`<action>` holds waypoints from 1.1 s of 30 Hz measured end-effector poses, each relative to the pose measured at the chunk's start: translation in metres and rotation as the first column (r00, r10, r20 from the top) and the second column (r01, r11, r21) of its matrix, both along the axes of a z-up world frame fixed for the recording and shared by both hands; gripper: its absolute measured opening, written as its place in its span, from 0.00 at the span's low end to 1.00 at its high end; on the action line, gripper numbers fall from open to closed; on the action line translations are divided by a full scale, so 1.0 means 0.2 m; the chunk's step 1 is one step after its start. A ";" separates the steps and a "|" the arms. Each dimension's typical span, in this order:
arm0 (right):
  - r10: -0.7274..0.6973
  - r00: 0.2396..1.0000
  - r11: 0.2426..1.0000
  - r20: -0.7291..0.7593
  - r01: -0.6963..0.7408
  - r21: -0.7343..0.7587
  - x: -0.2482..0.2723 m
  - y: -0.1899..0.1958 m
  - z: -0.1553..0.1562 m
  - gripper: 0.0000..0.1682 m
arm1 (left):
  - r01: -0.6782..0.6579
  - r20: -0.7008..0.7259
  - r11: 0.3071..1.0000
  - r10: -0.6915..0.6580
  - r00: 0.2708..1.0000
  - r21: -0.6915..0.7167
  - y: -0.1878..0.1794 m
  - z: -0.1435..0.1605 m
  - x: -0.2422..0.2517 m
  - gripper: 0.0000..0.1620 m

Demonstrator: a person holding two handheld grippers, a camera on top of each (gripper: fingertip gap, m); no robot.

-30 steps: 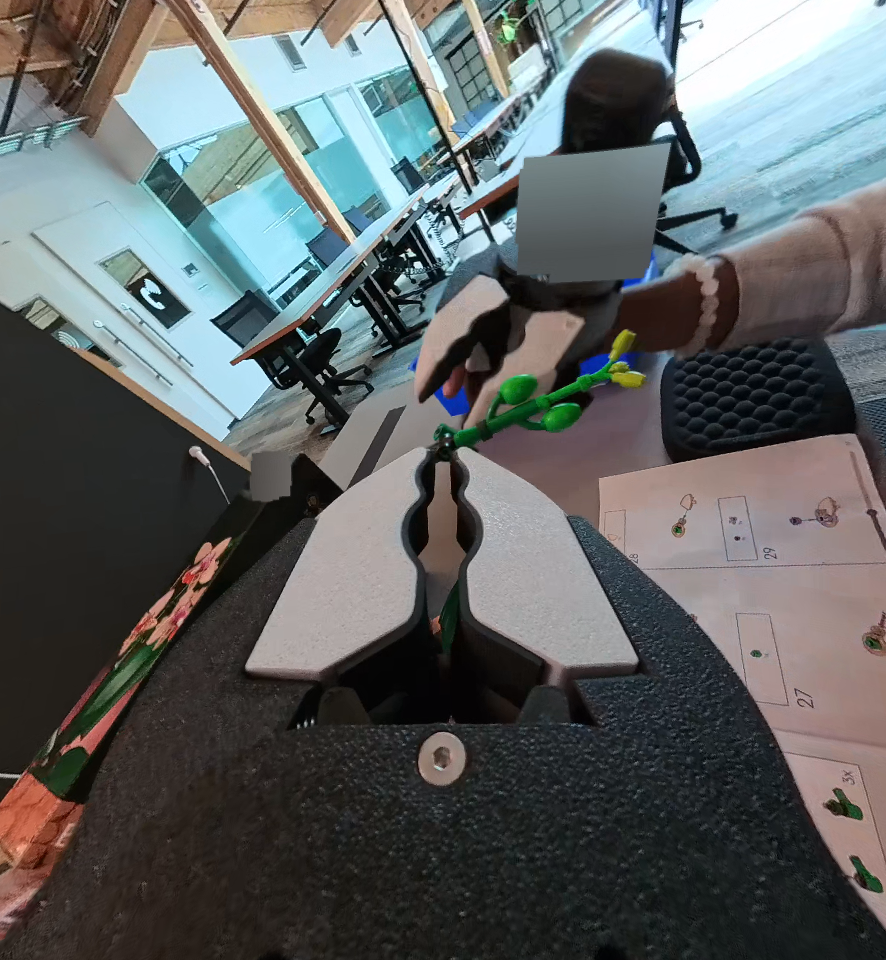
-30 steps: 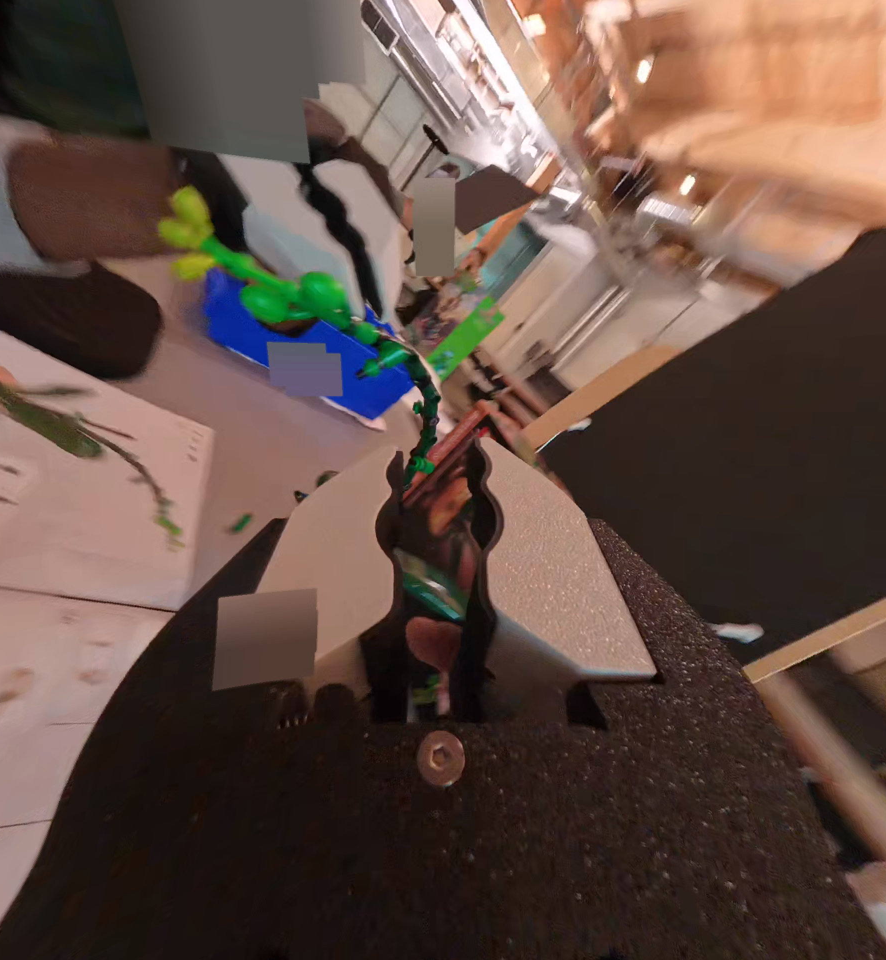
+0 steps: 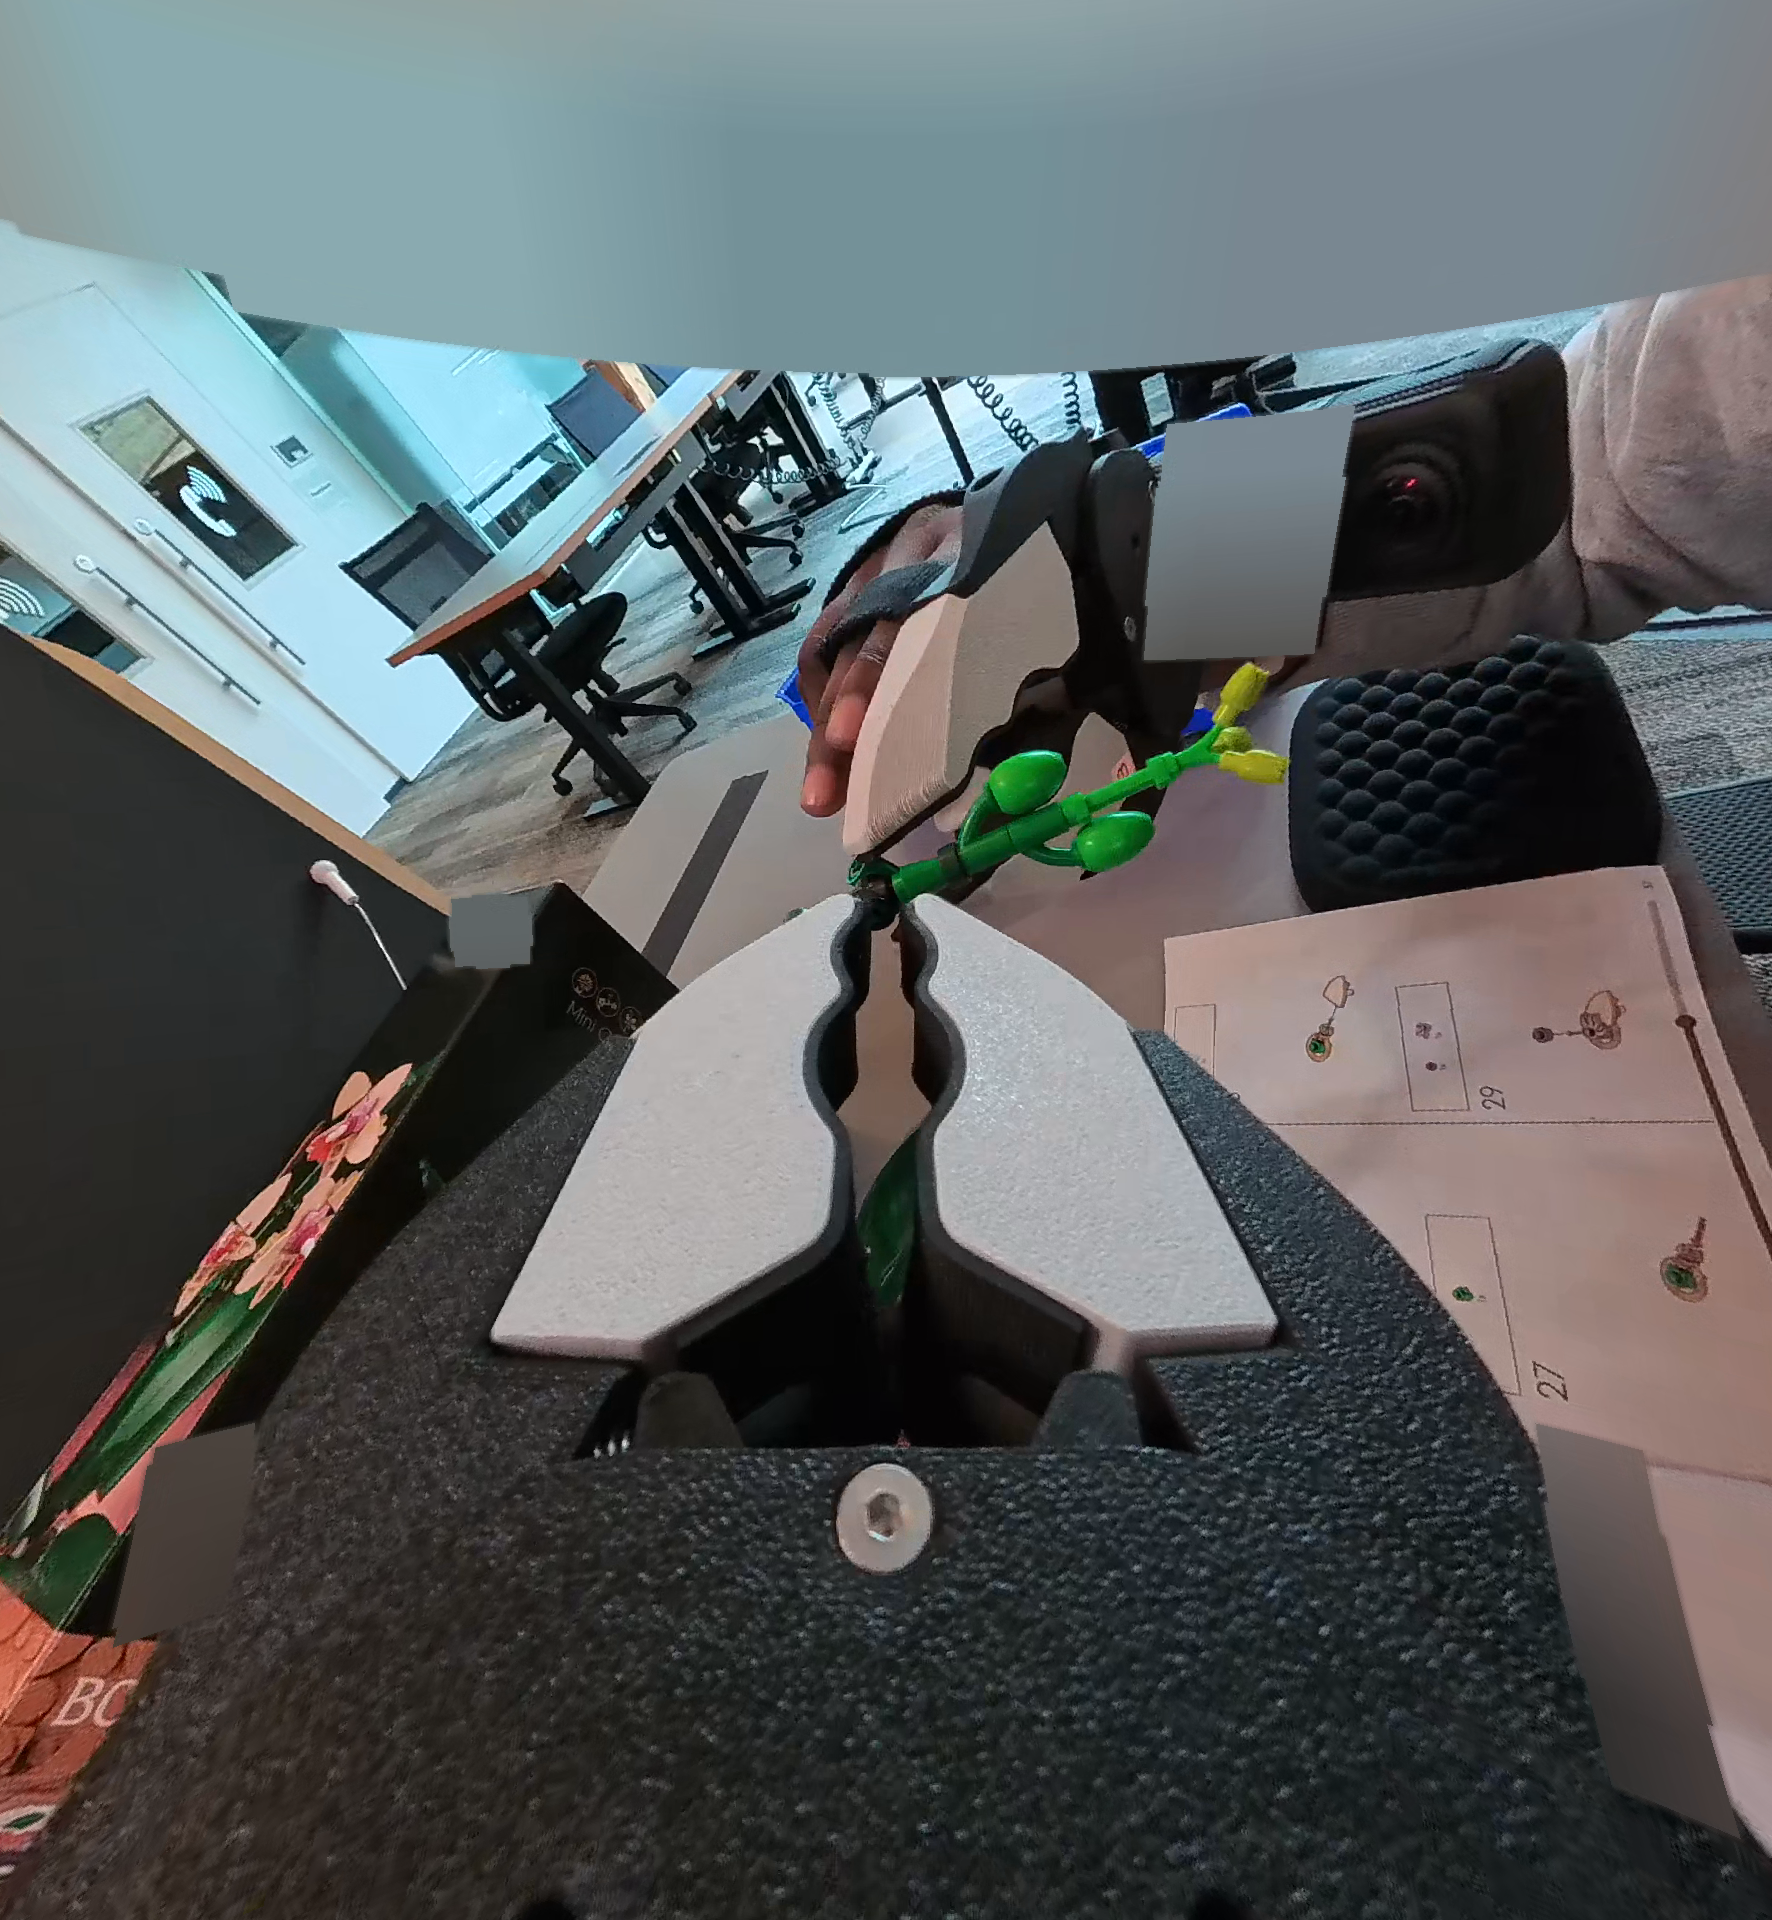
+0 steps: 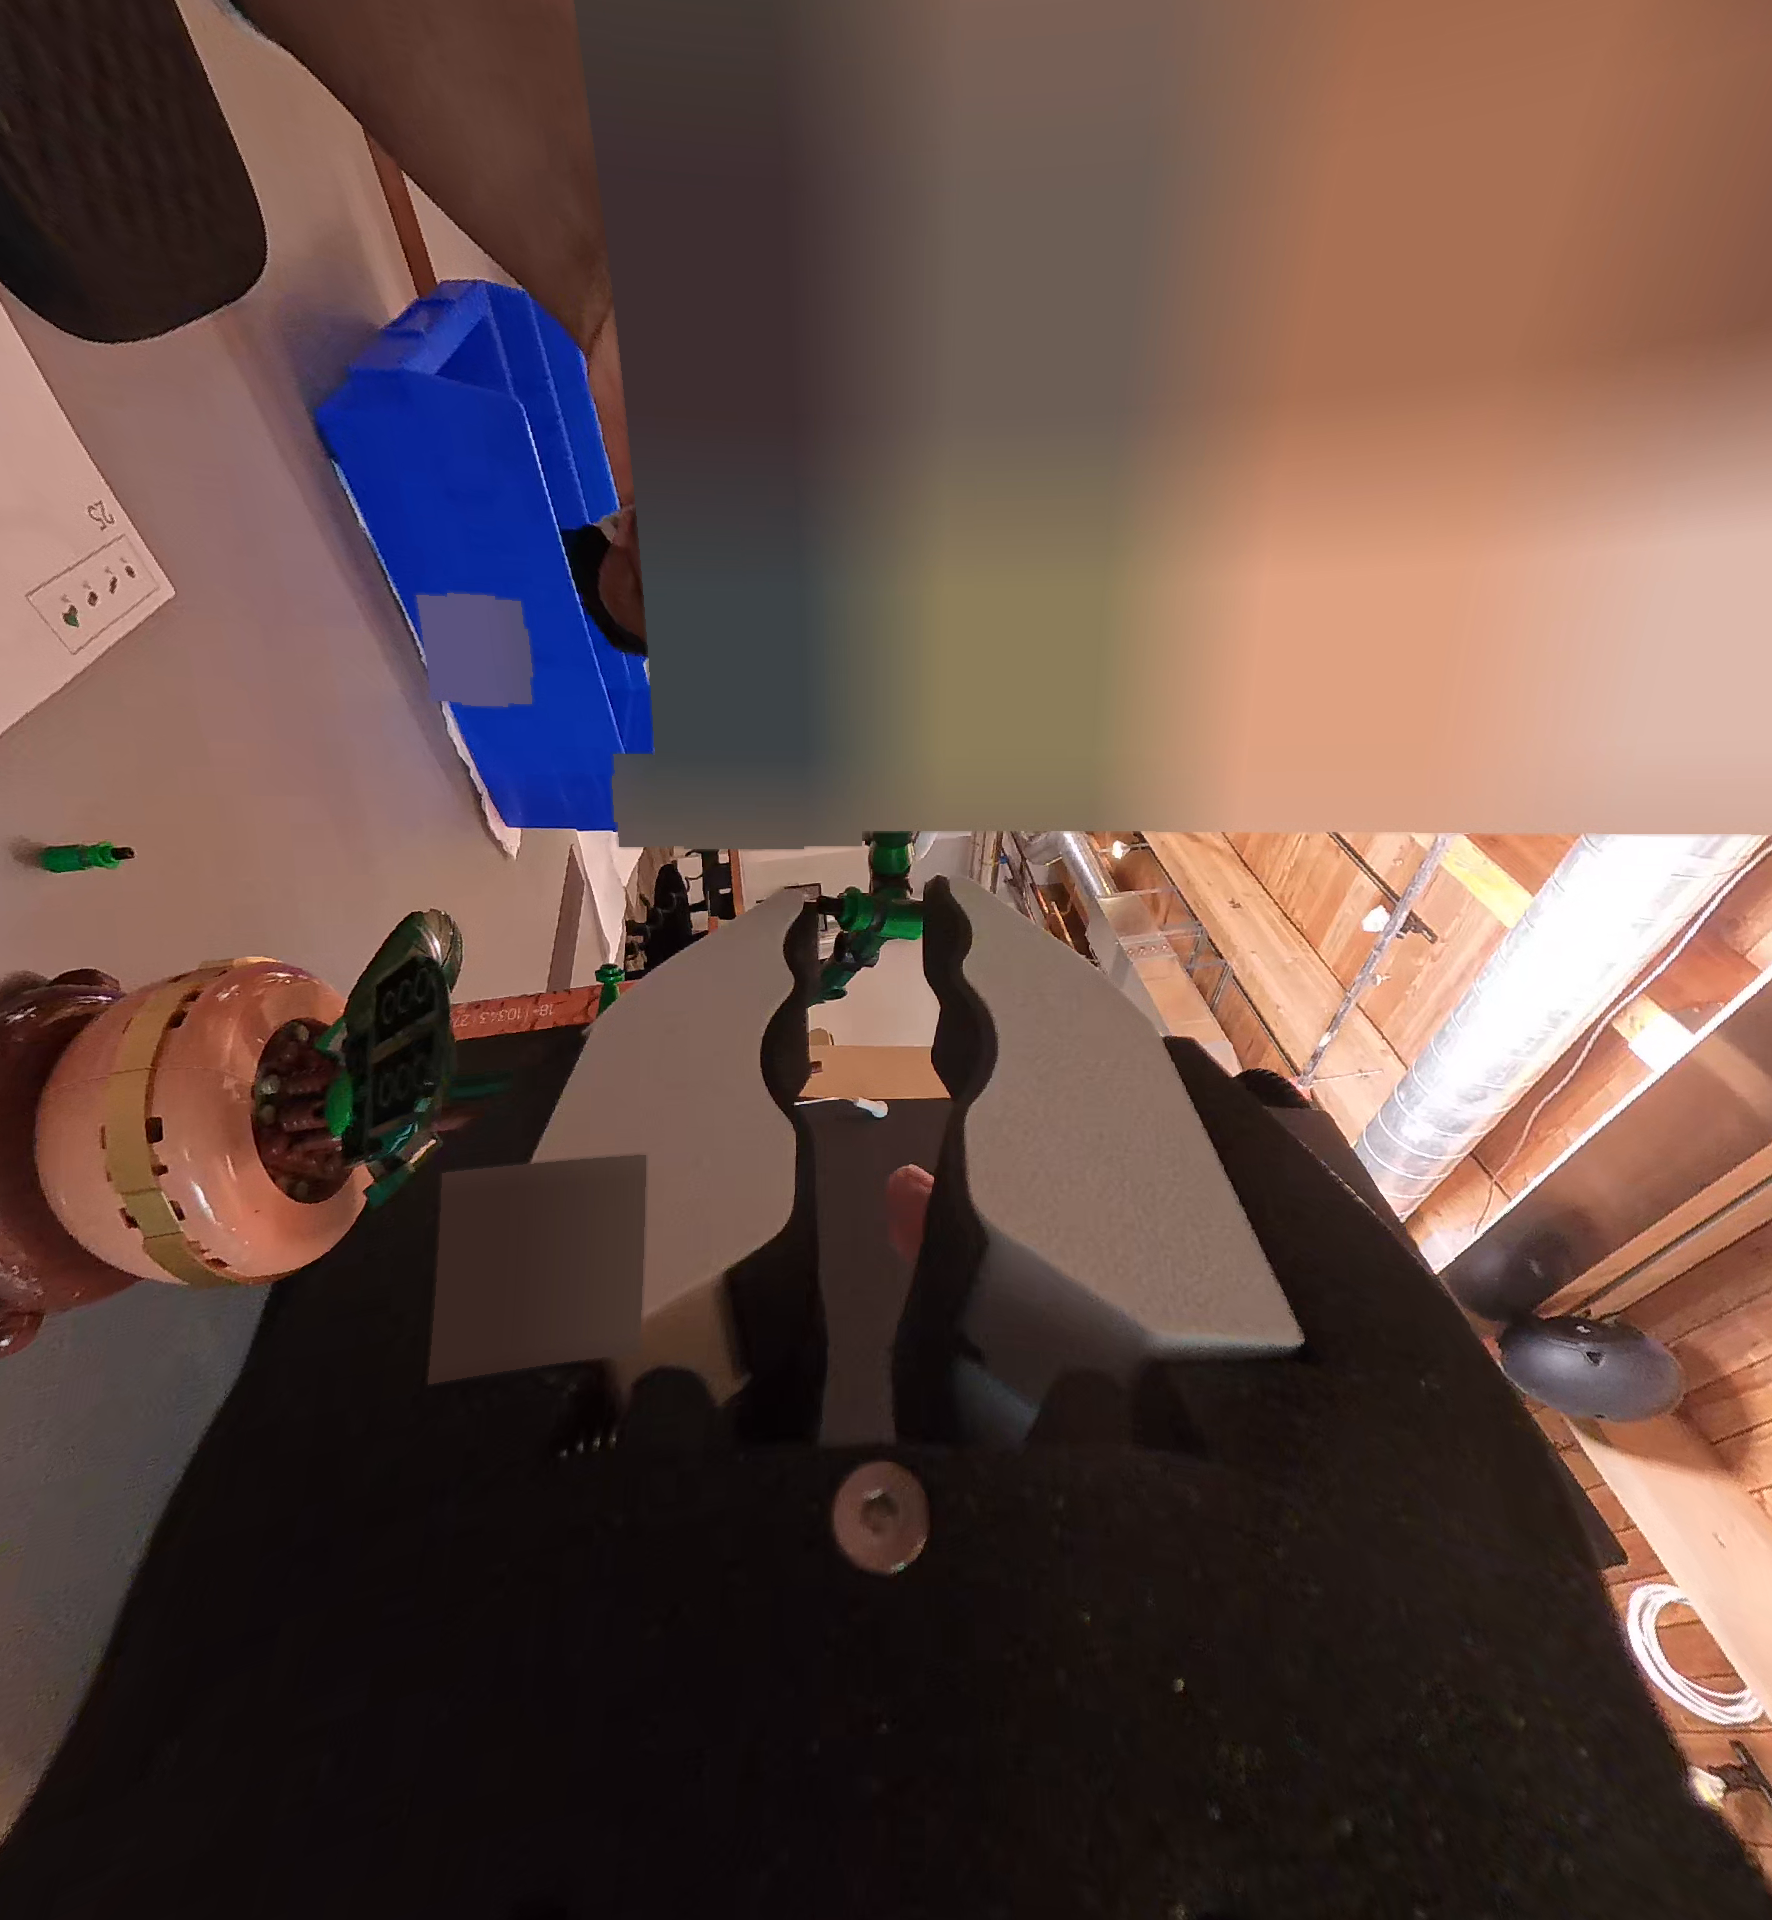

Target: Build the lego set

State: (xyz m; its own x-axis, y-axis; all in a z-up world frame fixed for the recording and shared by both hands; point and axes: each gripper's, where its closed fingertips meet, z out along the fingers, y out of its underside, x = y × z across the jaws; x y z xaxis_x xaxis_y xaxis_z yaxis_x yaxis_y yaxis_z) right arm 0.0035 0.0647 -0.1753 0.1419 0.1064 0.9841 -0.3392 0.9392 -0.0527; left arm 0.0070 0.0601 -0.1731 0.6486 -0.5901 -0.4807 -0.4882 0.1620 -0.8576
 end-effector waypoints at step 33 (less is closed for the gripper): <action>0.050 0.996 0.993 0.074 -0.042 -0.109 0.00 0.00 0.01 0.11 | -0.006 0.013 1.000 0.006 1.000 0.013 0.01 -0.01 0.00 0.03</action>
